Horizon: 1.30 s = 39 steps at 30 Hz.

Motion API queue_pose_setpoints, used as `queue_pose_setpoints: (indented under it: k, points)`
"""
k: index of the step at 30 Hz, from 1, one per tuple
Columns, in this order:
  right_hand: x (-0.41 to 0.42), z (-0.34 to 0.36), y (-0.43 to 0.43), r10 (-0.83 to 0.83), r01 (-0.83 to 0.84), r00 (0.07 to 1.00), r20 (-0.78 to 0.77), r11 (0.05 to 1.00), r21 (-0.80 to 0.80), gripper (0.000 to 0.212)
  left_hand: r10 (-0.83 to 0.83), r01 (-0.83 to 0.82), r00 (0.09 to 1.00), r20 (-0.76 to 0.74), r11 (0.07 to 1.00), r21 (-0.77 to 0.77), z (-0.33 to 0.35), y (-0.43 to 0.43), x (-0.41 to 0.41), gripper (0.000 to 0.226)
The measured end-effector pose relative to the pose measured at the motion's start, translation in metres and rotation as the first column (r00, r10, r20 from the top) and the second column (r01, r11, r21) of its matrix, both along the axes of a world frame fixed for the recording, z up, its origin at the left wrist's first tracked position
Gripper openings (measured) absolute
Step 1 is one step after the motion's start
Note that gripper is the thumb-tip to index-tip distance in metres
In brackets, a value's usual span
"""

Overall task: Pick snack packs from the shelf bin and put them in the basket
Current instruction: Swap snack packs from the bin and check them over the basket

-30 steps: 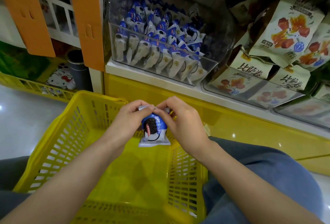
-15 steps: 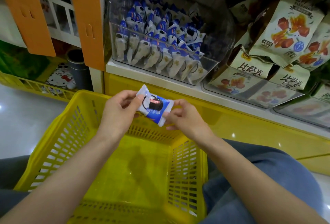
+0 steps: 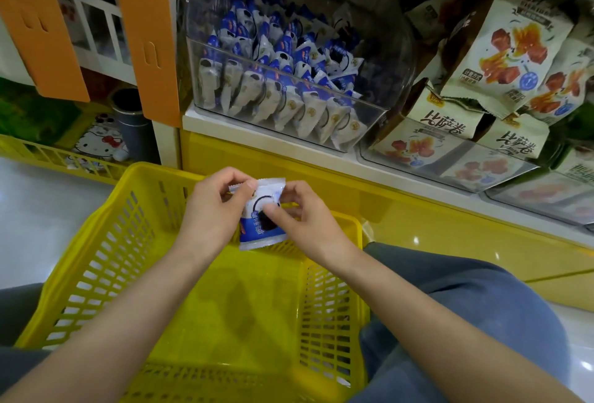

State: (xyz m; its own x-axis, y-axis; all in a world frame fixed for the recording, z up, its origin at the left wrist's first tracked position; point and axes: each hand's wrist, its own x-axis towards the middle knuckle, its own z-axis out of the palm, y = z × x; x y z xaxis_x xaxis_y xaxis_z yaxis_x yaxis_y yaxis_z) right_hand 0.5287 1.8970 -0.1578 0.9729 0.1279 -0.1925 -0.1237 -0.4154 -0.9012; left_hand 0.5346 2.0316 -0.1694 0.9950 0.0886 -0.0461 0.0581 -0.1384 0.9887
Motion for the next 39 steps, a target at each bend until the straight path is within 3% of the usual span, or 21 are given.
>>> queue_pose_setpoints:
  k: [3,5,8,10,12,14,16,19,22,26,31,39]
  points:
    - [0.001,0.001,-0.002,-0.018,0.024,0.992,0.122,0.999,-0.046,0.011,-0.048,0.046,0.999,0.019,0.996,0.072,-0.001,-0.002,-0.003,0.022]
    - [0.002,0.003,-0.005,-0.011,0.037,0.978,0.209,0.992,-0.120,0.018,-0.069,0.067,0.997,0.016,0.993,0.097,-0.002,-0.003,-0.004,0.020]
    - [0.000,0.006,-0.008,0.113,0.001,0.920,0.375,0.957,-0.291,0.007,-0.085,0.085,0.996,-0.011,0.994,0.068,-0.003,-0.003,-0.002,0.019]
    - [-0.002,0.005,-0.009,0.237,0.015,0.837,0.493,0.891,-0.453,0.011,-0.089,0.090,0.995,-0.044,0.996,0.019,-0.003,-0.002,0.000,0.020]
    - [-0.002,0.005,-0.011,0.284,0.048,0.792,0.541,0.853,-0.519,0.013,-0.082,0.083,0.996,-0.033,0.996,0.025,-0.004,-0.003,0.000,0.016]
    - [-0.001,0.007,-0.010,0.189,0.064,0.835,0.518,0.900,-0.430,0.009,-0.028,0.024,0.999,0.033,0.993,0.115,-0.004,-0.003,-0.002,0.011]
    - [0.001,0.008,-0.010,0.025,0.110,0.896,0.443,0.955,-0.277,0.006,-0.003,-0.033,0.992,0.129,0.961,0.274,-0.006,-0.002,-0.004,0.021]
    - [0.006,0.010,-0.009,-0.147,0.190,0.936,0.320,0.976,-0.106,0.009,-0.118,0.040,0.974,0.193,0.930,0.365,-0.005,-0.004,-0.008,0.013]
    - [0.006,0.012,-0.007,-0.198,0.197,0.957,0.210,0.980,0.023,0.009,-0.189,0.158,0.976,0.108,0.956,0.247,-0.006,-0.011,-0.011,0.025]
    - [0.004,0.015,-0.005,-0.121,0.106,0.981,0.151,0.989,0.102,0.005,-0.201,0.200,0.979,0.014,0.978,0.052,-0.005,-0.013,-0.011,0.038]
    - [0.002,0.016,-0.005,-0.036,0.038,0.981,0.193,0.999,-0.009,0.012,-0.158,0.135,0.985,-0.069,0.956,-0.262,0.000,-0.014,-0.007,0.024]
    - [-0.001,0.010,-0.005,0.005,0.019,0.980,0.198,0.992,-0.121,0.021,-0.130,0.032,0.968,-0.215,0.912,-0.408,-0.001,-0.015,-0.005,0.024]
